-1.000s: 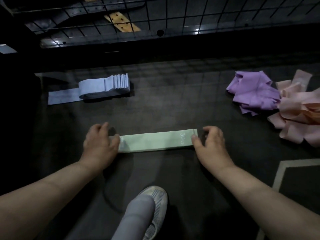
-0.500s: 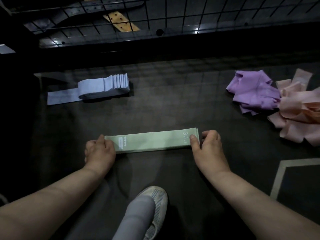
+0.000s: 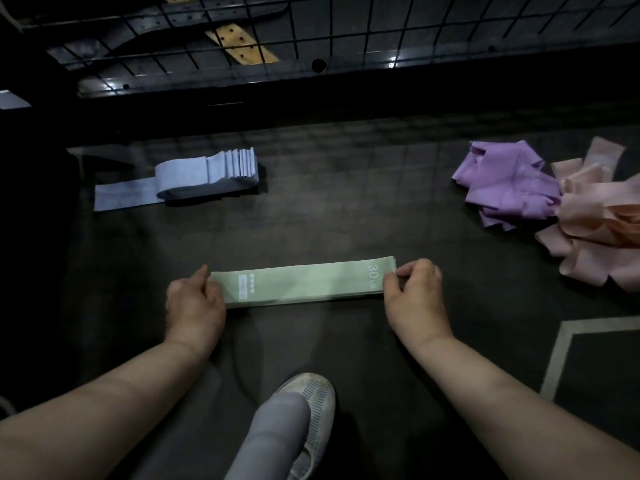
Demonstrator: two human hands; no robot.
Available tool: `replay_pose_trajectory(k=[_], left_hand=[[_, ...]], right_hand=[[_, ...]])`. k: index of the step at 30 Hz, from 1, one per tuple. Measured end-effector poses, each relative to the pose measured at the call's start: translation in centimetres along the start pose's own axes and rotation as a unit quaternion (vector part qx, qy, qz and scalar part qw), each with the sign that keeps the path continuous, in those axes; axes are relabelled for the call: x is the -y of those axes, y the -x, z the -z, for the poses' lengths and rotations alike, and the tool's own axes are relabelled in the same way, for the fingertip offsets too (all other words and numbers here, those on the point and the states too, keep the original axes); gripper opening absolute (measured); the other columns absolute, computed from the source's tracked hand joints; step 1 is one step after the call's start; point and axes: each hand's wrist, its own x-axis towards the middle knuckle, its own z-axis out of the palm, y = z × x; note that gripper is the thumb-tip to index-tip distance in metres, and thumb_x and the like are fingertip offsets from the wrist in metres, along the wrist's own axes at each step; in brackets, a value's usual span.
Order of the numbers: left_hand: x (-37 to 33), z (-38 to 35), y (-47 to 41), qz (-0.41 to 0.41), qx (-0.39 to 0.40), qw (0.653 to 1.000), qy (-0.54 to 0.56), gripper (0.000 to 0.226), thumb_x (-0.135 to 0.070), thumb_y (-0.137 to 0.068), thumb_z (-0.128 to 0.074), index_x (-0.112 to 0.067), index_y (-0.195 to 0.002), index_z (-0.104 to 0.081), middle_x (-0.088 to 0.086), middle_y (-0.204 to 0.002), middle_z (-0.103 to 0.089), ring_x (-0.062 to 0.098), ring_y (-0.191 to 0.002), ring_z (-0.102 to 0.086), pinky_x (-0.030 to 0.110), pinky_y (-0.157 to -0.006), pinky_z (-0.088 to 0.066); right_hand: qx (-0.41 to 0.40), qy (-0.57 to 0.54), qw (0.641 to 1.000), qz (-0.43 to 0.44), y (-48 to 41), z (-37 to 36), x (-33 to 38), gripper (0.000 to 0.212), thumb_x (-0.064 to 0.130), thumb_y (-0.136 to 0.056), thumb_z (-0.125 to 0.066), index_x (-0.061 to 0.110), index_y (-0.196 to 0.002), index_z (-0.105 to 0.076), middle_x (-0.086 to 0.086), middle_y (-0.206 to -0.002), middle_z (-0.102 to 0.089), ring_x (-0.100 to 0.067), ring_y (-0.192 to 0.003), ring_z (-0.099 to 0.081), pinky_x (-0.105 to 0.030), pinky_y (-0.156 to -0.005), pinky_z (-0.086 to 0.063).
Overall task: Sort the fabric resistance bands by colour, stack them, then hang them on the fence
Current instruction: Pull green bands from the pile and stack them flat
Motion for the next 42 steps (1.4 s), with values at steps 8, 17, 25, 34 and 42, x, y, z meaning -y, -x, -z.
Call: replay_pose_trajectory(k=[8, 17, 25, 34, 42], left_hand=[[0.3, -0.5, -0.2, 0.018, -0.018, 0.999, 0.02, 0.033, -0.02, -0.1, -0.048, -0.002, -0.119, -0.068, 0.024, -0.118, -0.066, 0.037, -0.11, -0.062, 0.037, -0.1, -0.047], [0.0, -0.8, 0.0, 0.045, -0.015, 0.998, 0.053, 0.032, -0.02, -0.099, -0.045, -0.007, -0.113, -0.071, 0.022, -0.111, -0.068, 0.038, -0.105, -0.063, 0.04, -0.096, -0.049], [-0.7, 0.7, 0.0, -0.013, 0.02, 0.993, -0.119, 0.077, -0.049, -0.083, -0.065, -0.017, -0.148, -0.039, 0.015, -0.143, -0.038, 0.035, -0.133, -0.038, 0.044, -0.112, -0.03], [-0.6, 1.8, -2.7, -0.378, 0.119, 0.858, -0.327, 0.084, -0.045, -0.058, -0.085, -0.017, -0.132, -0.056, 0.006, -0.119, -0.061, 0.03, -0.105, -0.061, 0.039, -0.092, -0.049], [-0.6, 1.6, -2.8, -0.418, 0.111, 0.832, -0.347, 0.064, -0.042, -0.062, -0.082, -0.015, -0.116, -0.063, 0.007, -0.103, -0.061, 0.03, -0.086, -0.063, 0.039, -0.077, -0.055]], right_hand=[[0.012, -0.048, 0.998, -0.038, 0.3, -0.6, 0.2, 0.014, 0.014, -0.092, -0.058, 0.016, -0.098, -0.046, -0.009, -0.11, -0.05, -0.03, -0.106, -0.055, -0.035, -0.095, -0.042], [0.02, -0.038, 0.998, -0.055, 0.5, -0.9, 0.5, 0.007, 0.012, -0.095, -0.053, 0.014, -0.097, -0.046, -0.018, -0.117, -0.051, -0.033, -0.115, -0.048, -0.037, -0.101, -0.036], [0.038, 0.1, 0.993, 0.044, 0.4, -0.3, 0.2, 0.062, 0.031, -0.08, -0.072, 0.012, -0.132, -0.044, -0.009, -0.141, -0.036, -0.029, -0.131, -0.036, -0.041, -0.109, -0.029], [0.207, 0.39, 0.853, 0.277, -2.8, 1.1, 1.7, 0.077, 0.037, -0.086, -0.066, 0.028, -0.151, -0.026, 0.002, -0.151, -0.029, -0.02, -0.141, -0.026, -0.037, -0.113, -0.018], [0.238, 0.39, 0.845, 0.279, -3.5, 1.0, 1.8, 0.065, 0.035, -0.083, -0.069, 0.025, -0.14, -0.039, 0.0, -0.138, -0.037, -0.023, -0.13, -0.037, -0.035, -0.107, -0.03]])
